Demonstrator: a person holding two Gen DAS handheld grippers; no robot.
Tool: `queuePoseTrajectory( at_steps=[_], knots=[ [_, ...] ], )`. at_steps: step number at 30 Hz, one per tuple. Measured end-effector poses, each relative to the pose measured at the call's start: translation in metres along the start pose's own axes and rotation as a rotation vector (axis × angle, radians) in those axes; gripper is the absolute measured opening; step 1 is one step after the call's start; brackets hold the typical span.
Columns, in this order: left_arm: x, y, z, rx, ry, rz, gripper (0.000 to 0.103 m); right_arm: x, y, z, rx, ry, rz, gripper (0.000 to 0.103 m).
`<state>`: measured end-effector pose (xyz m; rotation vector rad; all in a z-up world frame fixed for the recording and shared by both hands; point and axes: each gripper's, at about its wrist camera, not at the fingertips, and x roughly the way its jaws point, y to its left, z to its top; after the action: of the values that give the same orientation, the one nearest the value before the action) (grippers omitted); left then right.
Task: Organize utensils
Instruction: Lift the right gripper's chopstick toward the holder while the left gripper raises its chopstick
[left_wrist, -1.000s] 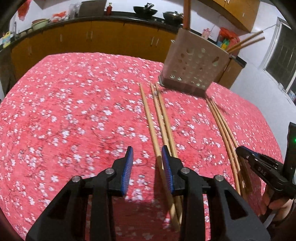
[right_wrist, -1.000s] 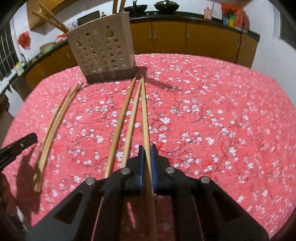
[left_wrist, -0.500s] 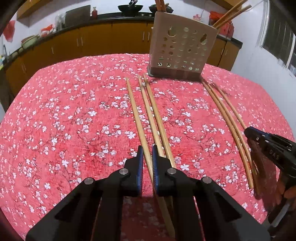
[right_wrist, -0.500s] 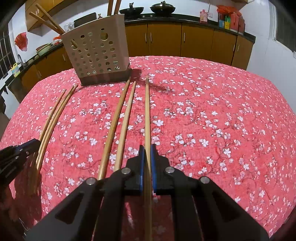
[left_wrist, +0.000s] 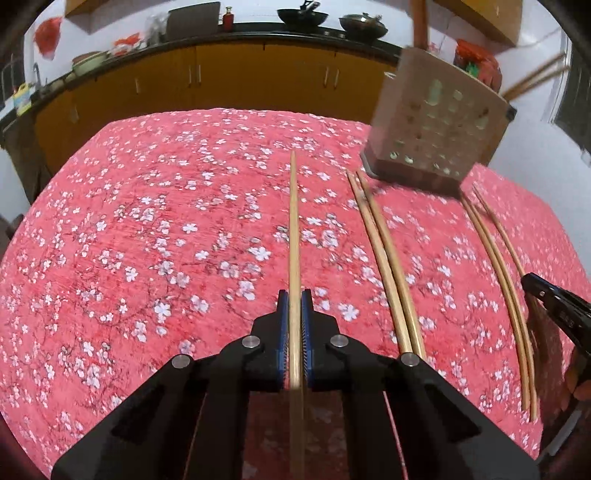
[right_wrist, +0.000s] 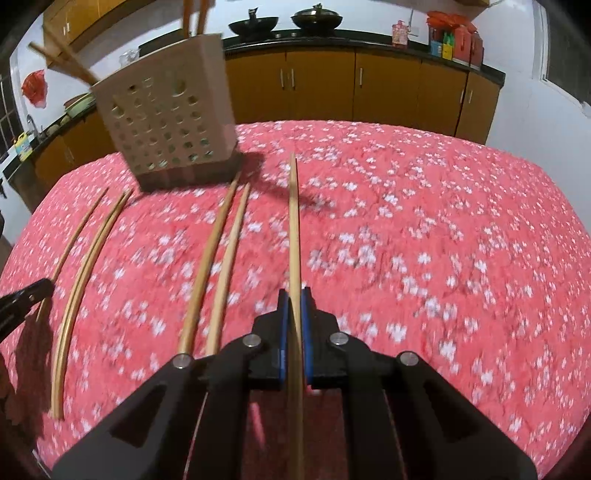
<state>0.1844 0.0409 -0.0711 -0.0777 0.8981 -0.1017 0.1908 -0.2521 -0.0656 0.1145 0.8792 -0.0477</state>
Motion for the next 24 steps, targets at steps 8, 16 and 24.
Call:
queuePoseTrajectory(
  at_steps=[8,16,24],
  knots=[
    [-0.0042,0.0013,-0.0022,0.006,-0.008,0.007,0.008,0.0052,-0.004,0.0039,0.027,-0.001,0.016,0.008],
    [-0.0003,-0.0025,-0.0014,0.009,-0.007,0.017,0.009,0.0058,-0.0026,0.0044,0.019,0.001,0.005,0.008],
    [0.002,-0.0038,-0.0013,0.025,-0.005,0.032,0.009,0.007,0.0018,0.0057,-0.004,0.002,-0.021,0.009]
  ],
)
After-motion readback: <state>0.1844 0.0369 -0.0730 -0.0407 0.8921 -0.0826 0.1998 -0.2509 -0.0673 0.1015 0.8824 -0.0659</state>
